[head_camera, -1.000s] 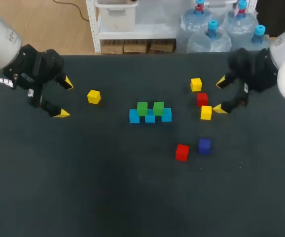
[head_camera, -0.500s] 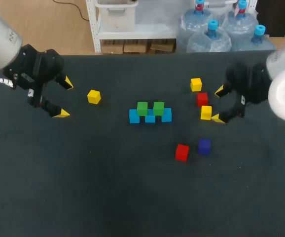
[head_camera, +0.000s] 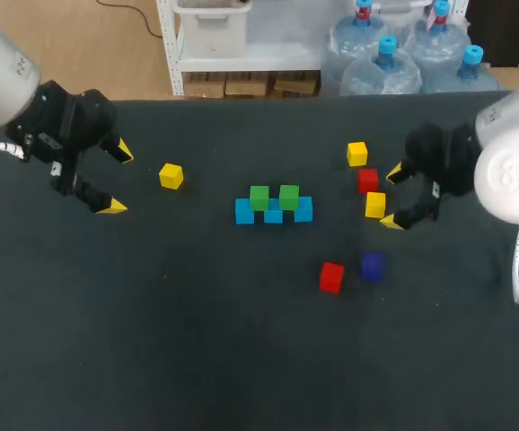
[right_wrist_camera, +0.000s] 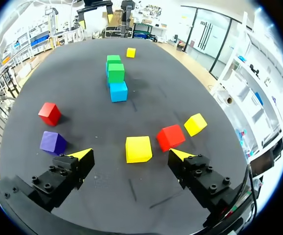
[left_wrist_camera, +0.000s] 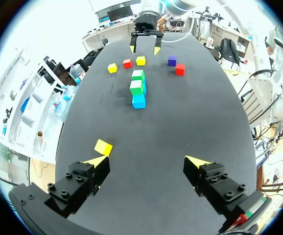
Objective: Place the blue cubes, place green cubes on the blue cubes, place the yellow cubes on the green cubes, then place the red cubes on the yellow cubes, and place purple cube on the red cubes.
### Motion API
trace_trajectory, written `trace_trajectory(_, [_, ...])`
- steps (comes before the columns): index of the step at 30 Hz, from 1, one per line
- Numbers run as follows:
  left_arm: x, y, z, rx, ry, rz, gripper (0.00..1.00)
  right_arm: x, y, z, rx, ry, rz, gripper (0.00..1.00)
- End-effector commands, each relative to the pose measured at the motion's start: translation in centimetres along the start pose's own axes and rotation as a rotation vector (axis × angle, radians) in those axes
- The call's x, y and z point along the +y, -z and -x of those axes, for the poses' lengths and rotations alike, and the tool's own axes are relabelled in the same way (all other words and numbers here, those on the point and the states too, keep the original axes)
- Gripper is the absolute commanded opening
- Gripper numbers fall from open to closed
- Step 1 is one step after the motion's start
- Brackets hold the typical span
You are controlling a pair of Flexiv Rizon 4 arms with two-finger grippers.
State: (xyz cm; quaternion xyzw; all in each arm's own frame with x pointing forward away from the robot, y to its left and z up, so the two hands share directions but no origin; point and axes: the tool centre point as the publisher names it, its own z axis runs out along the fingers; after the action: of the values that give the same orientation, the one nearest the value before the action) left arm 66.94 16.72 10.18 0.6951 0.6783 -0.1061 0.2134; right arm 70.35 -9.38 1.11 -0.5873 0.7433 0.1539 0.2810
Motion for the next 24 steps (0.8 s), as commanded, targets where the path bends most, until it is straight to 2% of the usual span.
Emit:
trace_trajectory(1, [0.0, 0.0, -0.1, -0.005, -0.003, 0.001, 1.0, -0.6, -0.9, 0.0, -0.004, 0.002, 0.011, 1.0])
trace_trajectory(9, [0.0, 0.0, -0.1, -0.005, -0.003, 0.001, 1.0, -0.4, -1.8, -0.3, -0.003, -0.001, 0.02, 0.87])
trace_trajectory(12, [0.0, 0.0, -0.1, -0.005, -0.003, 0.001, 1.0, -0.4, -2.0, -0.4, -0.004, -0.004, 0.022, 0.74])
trace_trajectory(15, [0.0, 0.0, -0.1, -0.005, -0.003, 0.001, 1.0, -0.4, -2.2, -0.5, -0.005, -0.005, 0.023, 0.7])
trace_trajectory(24, [0.0, 0.0, -0.1, -0.005, -0.003, 0.001, 1.0, -0.6, -2.7, -0.7, -0.006, -0.003, 0.026, 0.7])
